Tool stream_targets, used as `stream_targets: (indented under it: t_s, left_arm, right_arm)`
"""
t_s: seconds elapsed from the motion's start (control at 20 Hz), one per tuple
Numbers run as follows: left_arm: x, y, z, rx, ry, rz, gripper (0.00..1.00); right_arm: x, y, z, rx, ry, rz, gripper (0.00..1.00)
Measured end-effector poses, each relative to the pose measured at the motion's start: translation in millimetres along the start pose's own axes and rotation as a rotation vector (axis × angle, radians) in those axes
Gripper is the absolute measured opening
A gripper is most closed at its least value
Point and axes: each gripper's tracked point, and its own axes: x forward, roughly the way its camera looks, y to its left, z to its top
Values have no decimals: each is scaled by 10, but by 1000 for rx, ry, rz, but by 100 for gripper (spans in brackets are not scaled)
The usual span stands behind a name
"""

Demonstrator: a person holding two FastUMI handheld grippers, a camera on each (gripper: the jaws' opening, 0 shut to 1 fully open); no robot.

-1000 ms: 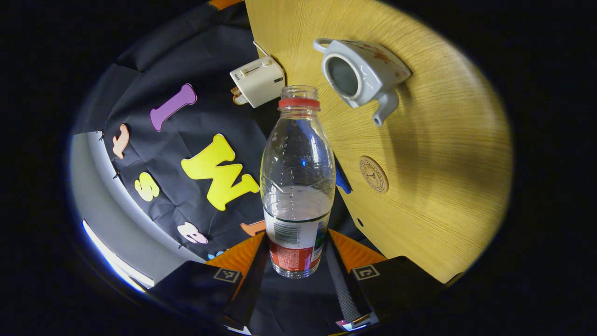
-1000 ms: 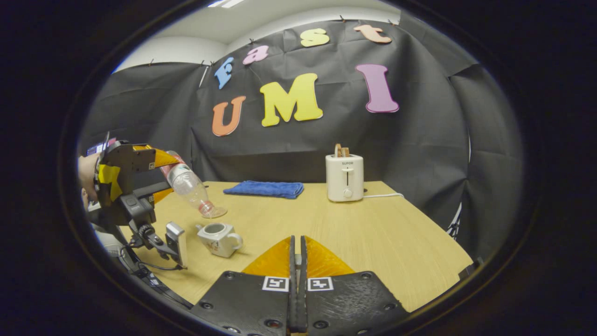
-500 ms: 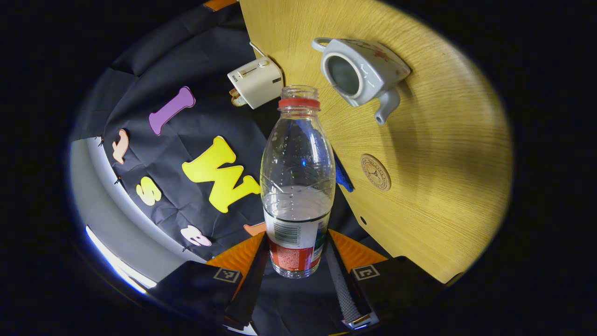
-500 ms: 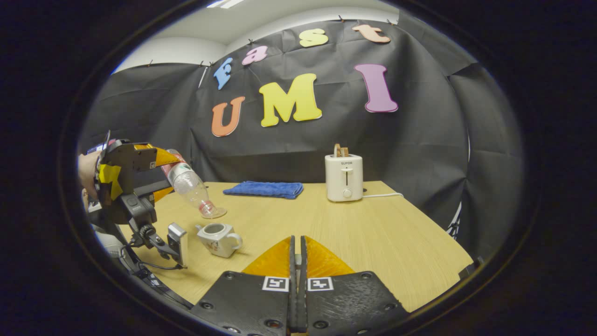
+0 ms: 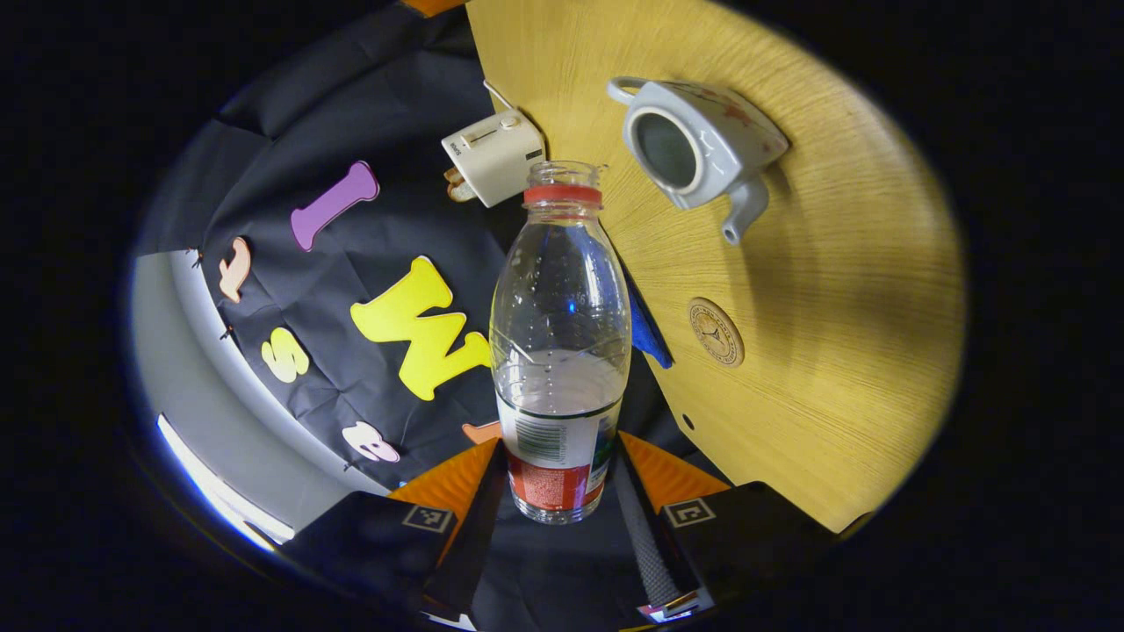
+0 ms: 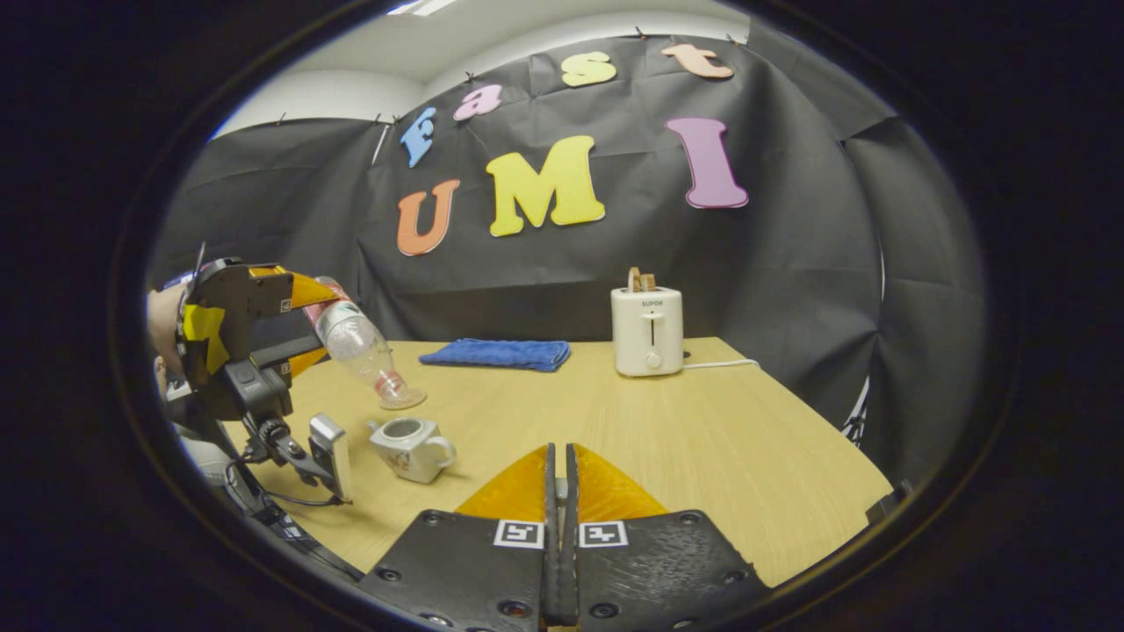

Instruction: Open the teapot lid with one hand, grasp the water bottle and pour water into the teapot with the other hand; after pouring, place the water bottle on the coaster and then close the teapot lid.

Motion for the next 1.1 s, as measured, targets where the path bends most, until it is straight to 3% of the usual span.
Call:
stream_targets:
  t_s: [0.05, 0.15, 0.2, 0.3, 0.5, 0.85, 1.1]
  left_arm:
    - [5, -10, -13, -26, -1, -9, 75]
    - [27, -48, -32, -89, -11, -22, 72]
    - [34, -86, -47, -134, -17, -29, 75]
    - [-1, -169, -10, -247, -55, -35, 72]
    - [-80, -601, 2, -623, -81, -167, 72]
    - [-370, -812, 54, -1201, -78, -321, 72]
    - [-418, -745, -5, -1609, -48, -342, 72]
  right_arm:
    - [-7, 11, 14, -3, -3, -1, 0]
    - [-25, 21, 49, -9, -8, -4, 0]
    - [-34, 31, 65, -12, -11, -7, 0]
    - [-55, 56, 90, -14, -14, -11, 0]
    - [-85, 168, 131, -20, -15, -11, 0]
    - [-99, 362, 282, -45, -31, -7, 0]
    - [-57, 529, 361, -35, -45, 13, 0]
